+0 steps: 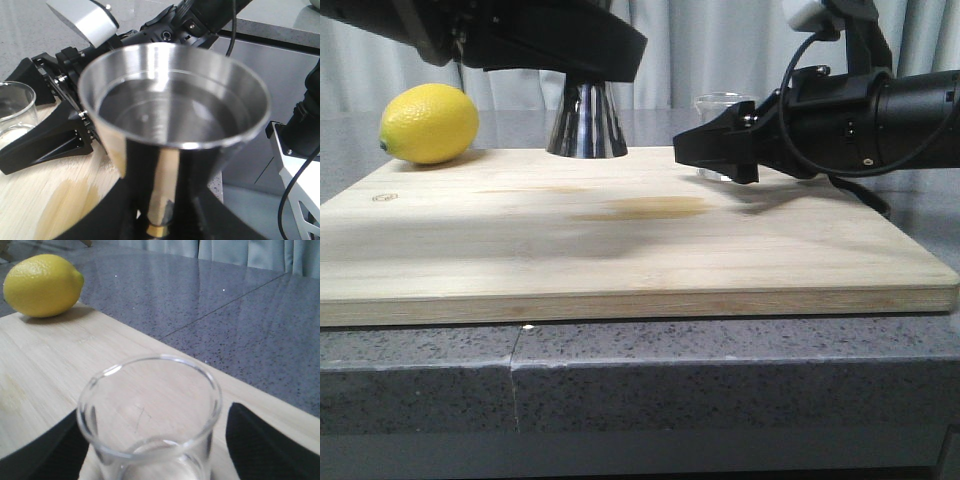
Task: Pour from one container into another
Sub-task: 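Lower the empty beaker back onto the board with the right gripper, then open the right gripper and withdraw it upward from the beaker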
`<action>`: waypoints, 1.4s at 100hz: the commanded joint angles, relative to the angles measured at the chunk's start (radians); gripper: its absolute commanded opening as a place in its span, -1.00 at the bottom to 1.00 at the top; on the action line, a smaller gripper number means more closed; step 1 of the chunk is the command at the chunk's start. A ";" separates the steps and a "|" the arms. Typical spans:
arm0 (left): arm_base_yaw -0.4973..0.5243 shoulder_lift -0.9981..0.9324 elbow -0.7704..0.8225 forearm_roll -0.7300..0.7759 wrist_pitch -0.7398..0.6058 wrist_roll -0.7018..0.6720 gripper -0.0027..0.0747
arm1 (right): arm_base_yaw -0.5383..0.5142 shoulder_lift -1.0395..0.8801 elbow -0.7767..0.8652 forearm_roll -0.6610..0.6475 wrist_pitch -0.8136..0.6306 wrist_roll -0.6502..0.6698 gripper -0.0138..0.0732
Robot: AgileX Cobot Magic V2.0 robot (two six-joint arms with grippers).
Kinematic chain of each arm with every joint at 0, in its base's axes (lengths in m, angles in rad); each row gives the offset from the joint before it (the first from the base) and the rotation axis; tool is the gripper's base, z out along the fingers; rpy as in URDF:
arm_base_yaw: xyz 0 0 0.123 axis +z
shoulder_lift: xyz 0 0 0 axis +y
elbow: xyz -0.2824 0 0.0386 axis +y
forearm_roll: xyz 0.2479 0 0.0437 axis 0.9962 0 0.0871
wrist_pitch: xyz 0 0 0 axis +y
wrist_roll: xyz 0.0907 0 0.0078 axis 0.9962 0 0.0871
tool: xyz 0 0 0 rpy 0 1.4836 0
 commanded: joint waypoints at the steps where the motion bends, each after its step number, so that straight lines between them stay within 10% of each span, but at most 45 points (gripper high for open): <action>1: -0.011 -0.030 -0.029 -0.076 0.036 -0.004 -0.98 | -0.005 -0.040 -0.021 0.051 -0.098 -0.007 0.59; 91: 0.001 -0.030 -0.029 -0.076 -0.028 0.056 -0.98 | -0.005 -0.130 -0.093 0.130 -0.324 -0.008 0.64; 140: 0.176 -0.013 -0.029 -0.209 -0.014 0.157 -0.98 | -0.005 -0.426 -0.137 0.130 -0.328 -0.008 0.64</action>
